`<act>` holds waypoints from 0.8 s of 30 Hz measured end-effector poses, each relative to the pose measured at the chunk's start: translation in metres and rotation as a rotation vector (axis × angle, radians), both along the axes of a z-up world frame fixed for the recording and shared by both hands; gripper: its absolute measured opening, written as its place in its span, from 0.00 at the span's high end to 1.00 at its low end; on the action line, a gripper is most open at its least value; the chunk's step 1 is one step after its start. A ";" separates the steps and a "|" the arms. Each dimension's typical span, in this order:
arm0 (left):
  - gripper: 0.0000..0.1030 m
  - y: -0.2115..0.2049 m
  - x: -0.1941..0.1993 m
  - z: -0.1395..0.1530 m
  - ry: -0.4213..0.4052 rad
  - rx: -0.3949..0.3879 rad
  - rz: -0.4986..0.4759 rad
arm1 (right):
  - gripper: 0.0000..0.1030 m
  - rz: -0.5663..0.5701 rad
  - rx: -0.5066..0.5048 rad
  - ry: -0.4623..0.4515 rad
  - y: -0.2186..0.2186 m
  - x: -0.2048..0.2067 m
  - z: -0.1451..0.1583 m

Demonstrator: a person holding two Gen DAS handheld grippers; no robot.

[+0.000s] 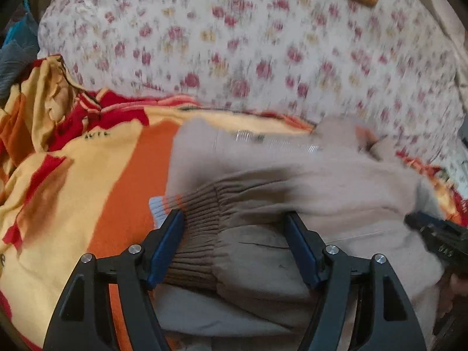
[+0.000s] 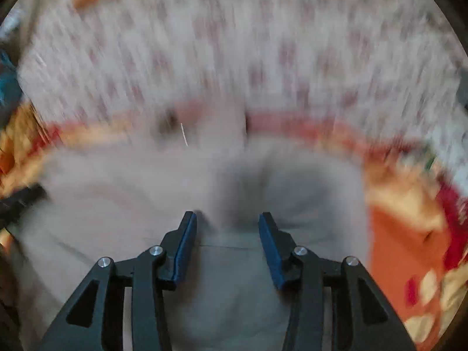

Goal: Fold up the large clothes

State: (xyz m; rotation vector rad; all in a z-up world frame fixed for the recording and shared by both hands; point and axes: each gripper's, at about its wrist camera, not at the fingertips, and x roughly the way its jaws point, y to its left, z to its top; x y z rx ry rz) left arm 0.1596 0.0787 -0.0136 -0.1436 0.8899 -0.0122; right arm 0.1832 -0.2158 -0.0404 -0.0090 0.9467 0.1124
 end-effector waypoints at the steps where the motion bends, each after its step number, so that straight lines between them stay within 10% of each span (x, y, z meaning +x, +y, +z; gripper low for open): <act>1: 0.42 -0.002 0.000 0.001 -0.002 0.009 -0.002 | 0.52 0.003 -0.012 -0.005 0.002 0.001 0.000; 11: 0.29 -0.011 0.002 -0.003 0.015 0.054 -0.034 | 0.22 0.064 -0.026 -0.003 0.018 0.001 -0.001; 20: 0.28 -0.014 0.003 -0.004 0.019 0.072 -0.035 | 0.35 0.008 -0.016 -0.156 0.026 -0.027 0.038; 24: 0.27 -0.014 0.003 -0.004 0.021 0.080 -0.039 | 0.26 0.079 -0.028 -0.002 0.042 -0.017 0.008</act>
